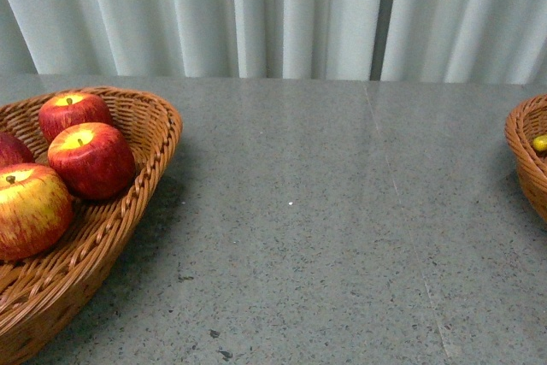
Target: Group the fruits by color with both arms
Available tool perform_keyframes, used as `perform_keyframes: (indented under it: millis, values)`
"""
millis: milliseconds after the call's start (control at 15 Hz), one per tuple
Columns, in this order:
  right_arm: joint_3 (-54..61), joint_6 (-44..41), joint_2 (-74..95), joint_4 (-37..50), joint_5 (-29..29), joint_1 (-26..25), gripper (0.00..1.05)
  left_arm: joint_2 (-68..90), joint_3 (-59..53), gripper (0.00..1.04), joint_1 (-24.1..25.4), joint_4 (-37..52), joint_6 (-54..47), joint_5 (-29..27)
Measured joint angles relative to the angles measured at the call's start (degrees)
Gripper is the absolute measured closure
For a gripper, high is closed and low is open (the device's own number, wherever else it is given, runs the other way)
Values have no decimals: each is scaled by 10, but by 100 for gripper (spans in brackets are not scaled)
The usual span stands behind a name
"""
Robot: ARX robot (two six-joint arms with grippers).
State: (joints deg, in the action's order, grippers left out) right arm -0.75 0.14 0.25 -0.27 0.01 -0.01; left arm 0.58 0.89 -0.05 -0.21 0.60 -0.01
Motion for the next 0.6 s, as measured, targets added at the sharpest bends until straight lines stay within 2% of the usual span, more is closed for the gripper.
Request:
perform_keyframes:
  millis: [66,266,598]
  values:
    - [0,0,0,0,0,0,28,0,0,7,0,0,0,0]
    - [0,0,0,0,0,0,6,0,0,7,0,0,0,0]
    - [0,0,0,0,0,0,6,0,0,7,0,0,0,0]
